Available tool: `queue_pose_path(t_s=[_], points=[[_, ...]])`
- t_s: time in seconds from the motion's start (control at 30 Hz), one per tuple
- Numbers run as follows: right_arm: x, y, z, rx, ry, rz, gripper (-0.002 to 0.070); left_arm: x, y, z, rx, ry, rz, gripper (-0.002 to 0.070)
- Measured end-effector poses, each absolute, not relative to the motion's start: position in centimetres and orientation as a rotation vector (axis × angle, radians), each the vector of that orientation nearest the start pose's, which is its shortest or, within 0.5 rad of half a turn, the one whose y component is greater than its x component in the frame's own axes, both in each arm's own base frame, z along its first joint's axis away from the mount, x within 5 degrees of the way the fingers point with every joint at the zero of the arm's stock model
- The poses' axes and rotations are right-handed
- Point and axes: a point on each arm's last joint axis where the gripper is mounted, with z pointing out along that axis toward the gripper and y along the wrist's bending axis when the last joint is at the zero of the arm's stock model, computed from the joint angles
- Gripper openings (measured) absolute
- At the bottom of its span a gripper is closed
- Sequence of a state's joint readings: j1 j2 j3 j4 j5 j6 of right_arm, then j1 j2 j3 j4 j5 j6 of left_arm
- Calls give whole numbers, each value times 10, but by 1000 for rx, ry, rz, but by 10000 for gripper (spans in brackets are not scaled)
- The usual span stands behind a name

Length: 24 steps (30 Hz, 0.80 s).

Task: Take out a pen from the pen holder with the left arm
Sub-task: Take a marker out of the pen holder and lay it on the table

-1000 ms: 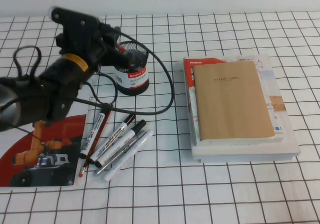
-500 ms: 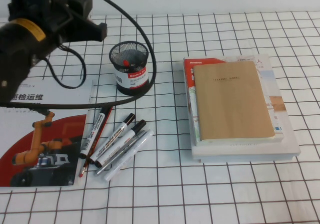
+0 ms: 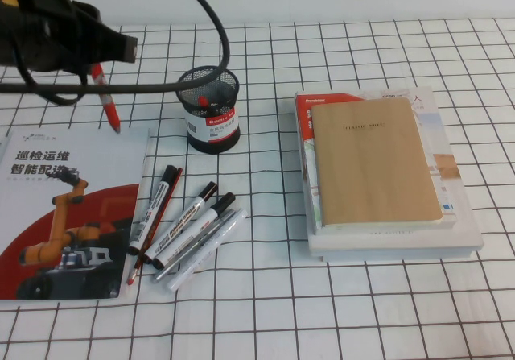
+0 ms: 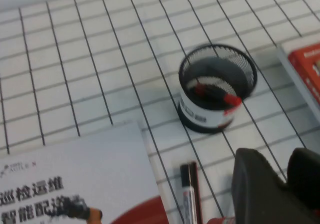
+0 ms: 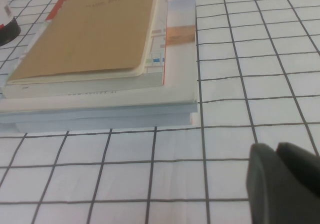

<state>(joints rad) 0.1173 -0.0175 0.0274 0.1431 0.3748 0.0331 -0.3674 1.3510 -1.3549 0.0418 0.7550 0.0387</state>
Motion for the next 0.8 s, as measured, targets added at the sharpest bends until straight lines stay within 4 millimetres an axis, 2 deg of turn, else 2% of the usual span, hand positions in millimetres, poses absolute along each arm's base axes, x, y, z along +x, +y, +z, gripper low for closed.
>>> queue_pose_path(t_s=[0.13, 0.37, 0.63, 0.8], points=[[51, 11, 172, 10, 1872, 245, -14, 276, -110, 392, 578, 2328, -174, 101], [51, 11, 172, 10, 1872, 245, -14, 292, -136, 365, 743, 2523, -209, 101], [51, 11, 172, 10, 1872, 245, -14, 315, -189, 339, 976, 2612, -191, 101], [51, 11, 172, 10, 1872, 245, -14, 332, -216, 318, 1048, 2620, -163, 101]])
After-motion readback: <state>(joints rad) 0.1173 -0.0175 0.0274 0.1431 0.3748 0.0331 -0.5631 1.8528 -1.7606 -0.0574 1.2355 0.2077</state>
